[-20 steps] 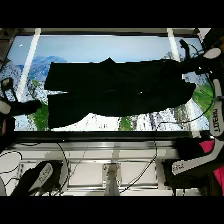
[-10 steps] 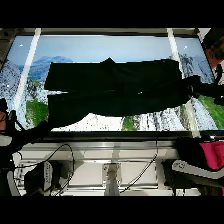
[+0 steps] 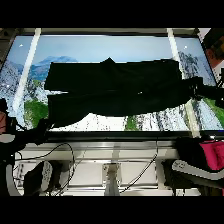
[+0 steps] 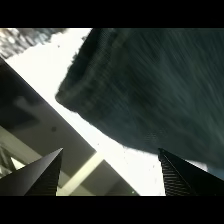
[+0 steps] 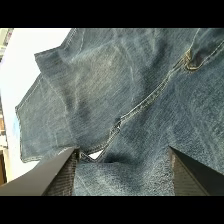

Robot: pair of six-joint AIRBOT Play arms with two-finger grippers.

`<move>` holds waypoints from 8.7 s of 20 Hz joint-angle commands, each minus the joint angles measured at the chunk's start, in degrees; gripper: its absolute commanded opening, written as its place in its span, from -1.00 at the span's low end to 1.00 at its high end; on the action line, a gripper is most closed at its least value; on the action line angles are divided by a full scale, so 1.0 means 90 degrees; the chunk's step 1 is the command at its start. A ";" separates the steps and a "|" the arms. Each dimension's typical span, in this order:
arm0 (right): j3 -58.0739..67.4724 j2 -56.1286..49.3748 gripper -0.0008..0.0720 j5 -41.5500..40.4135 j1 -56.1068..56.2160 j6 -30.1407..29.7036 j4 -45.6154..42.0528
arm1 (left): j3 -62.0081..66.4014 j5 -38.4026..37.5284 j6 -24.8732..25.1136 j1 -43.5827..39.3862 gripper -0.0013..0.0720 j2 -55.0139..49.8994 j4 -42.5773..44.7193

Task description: Fold the clothes and pants, and hang the long-sleeved shirts on hangers.

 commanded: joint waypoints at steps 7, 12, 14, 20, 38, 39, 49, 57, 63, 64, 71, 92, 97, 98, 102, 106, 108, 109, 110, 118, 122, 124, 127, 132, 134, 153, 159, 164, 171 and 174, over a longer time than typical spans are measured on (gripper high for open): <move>-0.0010 0.0005 0.71 0.0143 -0.0005 0.0015 -0.0012 | 0.0012 0.1620 0.1054 -0.0568 0.46 -0.1705 -0.1739; -0.0010 0.0005 0.64 0.0056 -0.0007 0.0010 -0.0024 | 0.0238 0.1690 0.1083 -0.0680 -0.93 -0.2008 -0.1732; -0.0010 0.0005 -0.03 -0.0070 -0.0007 0.0010 -0.0070 | 0.0622 0.1661 0.1209 -0.0695 -0.94 -0.1984 -0.1732; 0.0299 0.0005 -0.92 -0.0500 -0.0027 0.0134 -0.1260 | 0.2290 0.1620 0.1411 -0.0714 -0.94 -0.1467 -0.1518; -0.0928 -0.1600 0.26 -0.0464 -0.1375 0.0177 -0.0134 | 0.2599 0.0845 0.1413 -0.0716 -0.94 -0.1472 -0.1154; -0.0763 -0.1690 0.26 -0.0544 -0.1260 0.0177 -0.0134 | 0.2599 0.0843 0.1413 -0.0716 -0.94 -0.1472 -0.1154; 0.0129 -0.2222 0.46 -0.0964 -0.0923 0.0401 -0.1008 | 0.2599 0.0848 0.1411 -0.0716 -0.94 -0.1474 -0.1151; 0.0126 -0.2137 -0.93 0.1246 -0.0964 -0.0206 -0.0342 | 0.2654 0.0821 0.1751 -0.0695 -0.94 -0.1513 -0.1112; 0.0129 -0.0015 -0.93 0.3378 -0.2033 0.0313 -0.0493 | 0.3786 -0.0712 0.1117 -0.0454 -0.94 -0.1287 0.1795; 0.0129 0.0342 -0.93 0.3313 -0.2076 0.0457 -0.0539 | 0.3993 -0.0991 0.1117 -0.0466 -0.94 -0.1260 0.2137; 0.0165 0.1574 -0.93 0.2380 -0.2062 0.1797 -0.0461 | 0.5450 -0.1530 0.0947 -0.0568 -0.94 -0.1780 0.2380; 0.1778 -0.2225 -0.12 -0.4879 0.1112 0.5496 0.0180 | 0.9617 0.6103 -0.0078 -0.3313 0.18 -0.8281 -0.2997; 0.3276 -0.3092 -0.05 -0.3470 0.0964 0.4670 -0.0913 | 0.9653 0.5387 -0.0078 -0.3230 0.18 -0.8225 -0.0792; 0.3356 -0.3099 -0.09 -0.3208 0.0935 0.4459 -0.1083 | 0.9661 0.5037 -0.0075 -0.3228 -0.14 -0.8128 -0.0505; 0.3747 -0.3089 -0.93 -0.1583 0.0631 0.3587 -0.1234 | 0.9663 0.3351 0.0491 -0.3351 -0.94 -0.7592 0.0687; 0.4029 -0.3087 -0.93 0.1246 0.0801 0.2227 -0.1086 | 0.9661 0.1263 0.0860 -0.3439 -0.94 -0.7176 0.1090; 0.4029 -0.3087 -0.93 0.2200 0.1389 0.2001 -0.1226 | 0.9656 0.0588 0.1022 -0.3536 -0.94 -0.6977 0.1520; 0.4029 -0.3087 -0.93 0.2351 0.1763 0.1865 -0.1236 | 0.9649 0.0355 0.1010 -0.3580 -0.95 -0.6861 0.1722; 0.4029 -0.3087 -0.93 0.2276 0.2203 0.1814 -0.1236 | 0.9629 0.0202 0.0974 -0.3606 -0.94 -0.6751 0.1843; 0.4192 -0.3092 -0.86 -0.0971 0.4915 -0.0223 -0.4146 | 0.9585 -0.1671 0.1603 -0.3691 -0.94 -0.6601 0.3279; 0.4189 -0.3230 0.00 -0.1746 0.5445 -0.1809 -0.5411 | 0.9585 -0.1678 0.2064 -0.3925 -0.94 -0.6596 0.3232; 0.4187 -0.3344 0.00 -0.1872 0.5508 -0.2096 -0.5428 | 0.9585 -0.1695 0.2093 -0.4107 -0.94 -0.6596 0.3232; 0.4187 -0.3436 0.16 -0.1685 0.5571 -0.2152 -0.5472 | 0.9585 -0.1838 0.2463 -0.4381 -0.94 -0.6572 0.3235; 0.4177 -0.3453 0.27 -0.0964 0.5707 -0.2871 -0.5469 | 0.9585 -0.1999 0.2545 -0.4646 -0.94 -0.6453 0.3235; 0.4175 -0.3480 0.27 -0.0588 0.5707 -0.2914 -0.5476 | 0.9585 -0.2110 0.2574 -0.4670 -0.94 -0.6358 0.3242; 0.4699 -0.3599 -0.68 -0.2574 0.5782 -0.1914 -0.5639 | 0.9585 -0.2963 0.2572 -0.4840 -0.94 -0.5697 0.3232; 0.4784 -0.3589 -0.93 -0.0257 0.5955 -0.1785 -0.5542 | 0.8745 -0.2929 0.2657 -0.4952 -0.95 -0.5042 0.3232; 0.4294 -0.3638 -0.92 -0.0442 0.6159 -0.1622 -0.5727 | 0.7002 -0.2191 0.2688 -0.4942 -0.94 -0.4085 0.3507; 0.4277 -0.3674 0.09 -0.1498 0.6251 -0.2040 -0.5928 | 0.6849 -0.2096 0.2688 -0.4976 -0.94 -0.3995 0.3492; 0.4274 -0.3713 0.08 -0.1460 0.6251 -0.2035 -0.5948 | 0.6849 -0.2096 0.2688 -0.4976 -0.94 -0.3995 0.3492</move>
